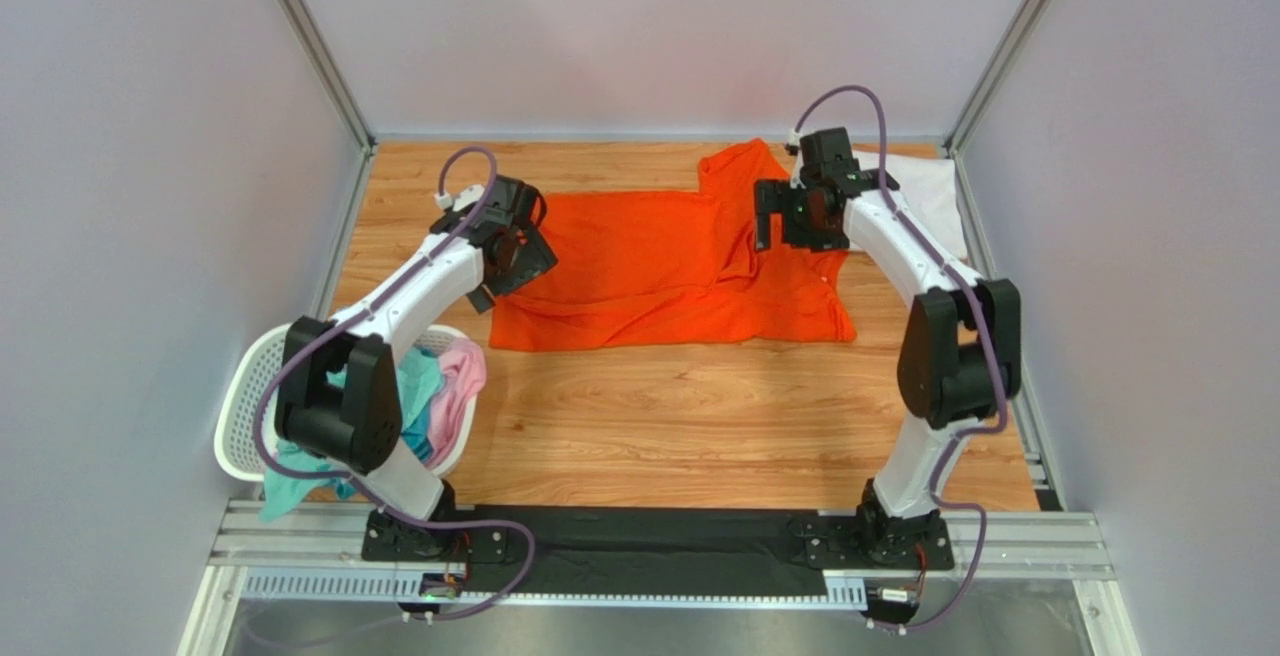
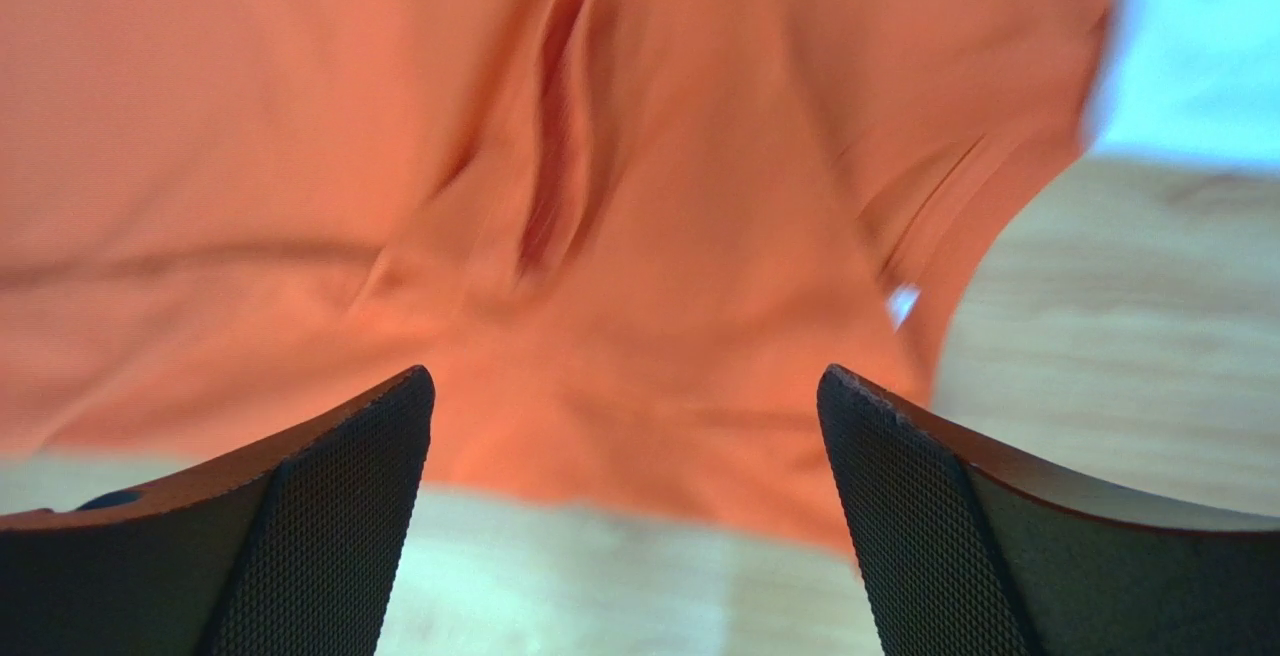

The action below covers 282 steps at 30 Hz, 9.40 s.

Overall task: Fold and stack the t-shirts
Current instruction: Fold the tshirt

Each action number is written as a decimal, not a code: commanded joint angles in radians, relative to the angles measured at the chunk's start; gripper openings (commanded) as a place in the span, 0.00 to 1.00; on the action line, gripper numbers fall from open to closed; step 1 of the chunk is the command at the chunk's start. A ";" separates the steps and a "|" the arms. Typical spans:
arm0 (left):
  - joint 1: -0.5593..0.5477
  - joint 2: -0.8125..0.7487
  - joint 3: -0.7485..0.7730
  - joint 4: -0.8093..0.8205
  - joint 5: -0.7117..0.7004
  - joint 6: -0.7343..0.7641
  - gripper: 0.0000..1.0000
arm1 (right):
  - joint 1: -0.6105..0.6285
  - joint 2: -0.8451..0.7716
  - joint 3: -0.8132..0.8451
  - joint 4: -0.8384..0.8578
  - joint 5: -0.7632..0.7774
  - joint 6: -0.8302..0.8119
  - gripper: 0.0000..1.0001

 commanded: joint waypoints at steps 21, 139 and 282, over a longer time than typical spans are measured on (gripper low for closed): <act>-0.052 -0.577 -0.456 0.193 0.227 0.244 1.00 | 0.089 0.142 -0.104 0.251 -0.217 0.151 1.00; -0.552 -0.683 -0.410 -0.208 -0.132 -0.142 1.00 | 0.081 -0.685 -0.838 0.305 -0.053 0.412 1.00; 0.108 0.276 0.122 0.055 0.263 0.313 0.00 | -0.020 0.488 0.368 -0.019 0.285 0.192 0.44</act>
